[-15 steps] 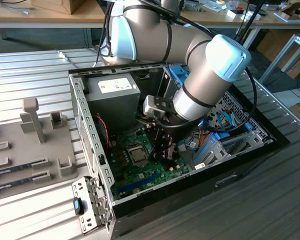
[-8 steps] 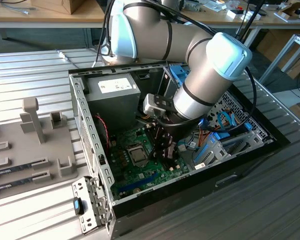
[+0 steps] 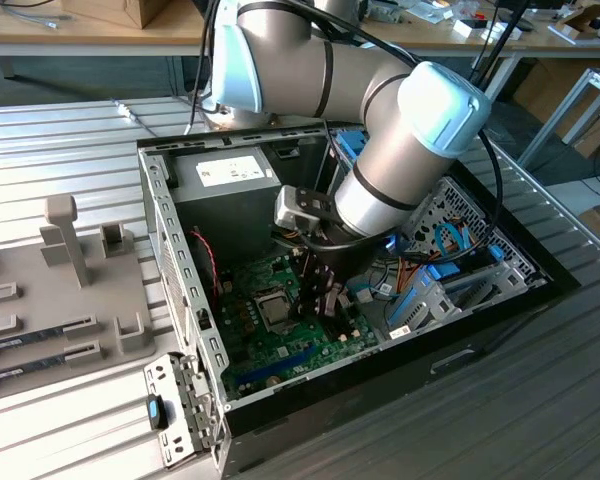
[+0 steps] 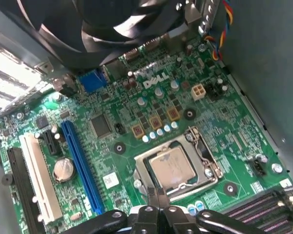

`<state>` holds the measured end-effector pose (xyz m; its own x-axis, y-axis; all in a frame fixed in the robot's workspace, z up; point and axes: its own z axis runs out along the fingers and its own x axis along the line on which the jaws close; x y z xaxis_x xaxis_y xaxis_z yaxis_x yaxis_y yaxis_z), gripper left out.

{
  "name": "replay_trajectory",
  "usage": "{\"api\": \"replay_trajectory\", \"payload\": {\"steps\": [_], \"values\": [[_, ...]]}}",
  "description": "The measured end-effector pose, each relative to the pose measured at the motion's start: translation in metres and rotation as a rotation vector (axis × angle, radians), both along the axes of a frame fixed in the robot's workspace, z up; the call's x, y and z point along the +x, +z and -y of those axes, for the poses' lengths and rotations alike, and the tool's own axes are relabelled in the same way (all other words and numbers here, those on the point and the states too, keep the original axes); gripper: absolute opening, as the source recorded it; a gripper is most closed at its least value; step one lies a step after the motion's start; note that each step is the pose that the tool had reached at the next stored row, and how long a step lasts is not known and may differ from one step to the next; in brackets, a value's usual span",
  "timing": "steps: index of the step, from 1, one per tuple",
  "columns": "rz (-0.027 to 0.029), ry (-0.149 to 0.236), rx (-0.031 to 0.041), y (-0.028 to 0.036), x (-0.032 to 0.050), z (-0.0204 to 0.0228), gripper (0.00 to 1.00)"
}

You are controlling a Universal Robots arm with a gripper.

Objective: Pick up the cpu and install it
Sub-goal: 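Install the first cpu locking lever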

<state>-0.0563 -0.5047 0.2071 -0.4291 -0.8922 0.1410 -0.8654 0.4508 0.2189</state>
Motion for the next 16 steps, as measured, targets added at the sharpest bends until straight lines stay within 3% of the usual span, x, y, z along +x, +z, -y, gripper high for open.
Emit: {"api": "replay_trajectory", "payload": {"steps": [5, 8, 11, 12, 16], "values": [[0.0005, 0.0, 0.0023, -0.0002, -0.0012, 0.001, 0.11], [-0.0002, 0.0, 0.0065, -0.0001, 0.0003, 0.004, 0.11], [-0.0038, 0.0, 0.0131, 0.0001, 0.0045, 0.0068, 0.11], [-0.0065, 0.0, 0.0183, -0.0001, 0.0072, 0.008, 0.11], [-0.0109, 0.0, 0.0251, 0.0, 0.0112, 0.0091, 0.11]]}}
